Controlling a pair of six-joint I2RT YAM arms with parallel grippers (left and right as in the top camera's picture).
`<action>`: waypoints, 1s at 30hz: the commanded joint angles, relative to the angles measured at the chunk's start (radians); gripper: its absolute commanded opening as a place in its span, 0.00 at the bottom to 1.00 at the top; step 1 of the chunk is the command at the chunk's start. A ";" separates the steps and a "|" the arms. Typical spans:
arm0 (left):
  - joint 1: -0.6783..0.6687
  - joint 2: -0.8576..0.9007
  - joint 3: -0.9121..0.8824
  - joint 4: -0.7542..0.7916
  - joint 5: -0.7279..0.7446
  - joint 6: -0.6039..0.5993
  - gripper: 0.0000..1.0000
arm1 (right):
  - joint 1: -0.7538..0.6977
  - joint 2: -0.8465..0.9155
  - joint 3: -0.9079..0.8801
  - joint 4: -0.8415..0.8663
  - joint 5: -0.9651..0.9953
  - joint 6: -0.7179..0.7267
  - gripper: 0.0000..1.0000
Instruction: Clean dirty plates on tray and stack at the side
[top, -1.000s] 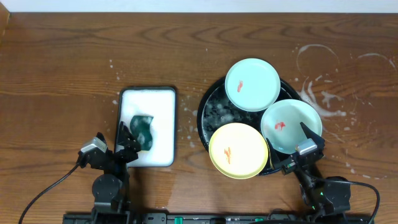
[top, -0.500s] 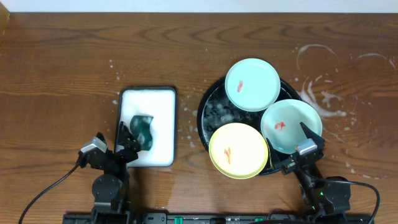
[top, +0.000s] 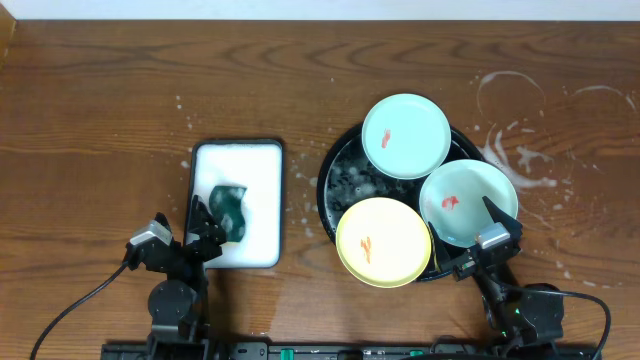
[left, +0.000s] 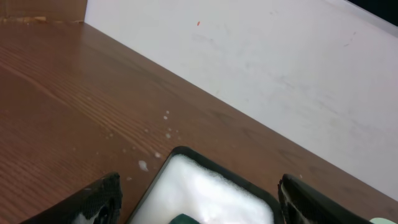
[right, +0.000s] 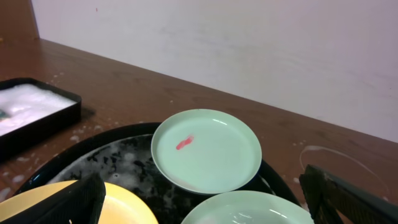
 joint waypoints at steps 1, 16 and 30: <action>-0.004 -0.006 -0.022 -0.028 -0.015 0.013 0.81 | 0.012 -0.002 -0.002 0.008 -0.002 -0.011 0.99; -0.004 0.001 0.071 0.122 0.226 -0.029 0.81 | 0.012 -0.001 0.066 0.102 -0.069 0.185 0.99; -0.004 0.653 0.988 -0.586 0.230 0.103 0.81 | 0.012 0.635 0.916 -0.455 -0.117 0.169 0.99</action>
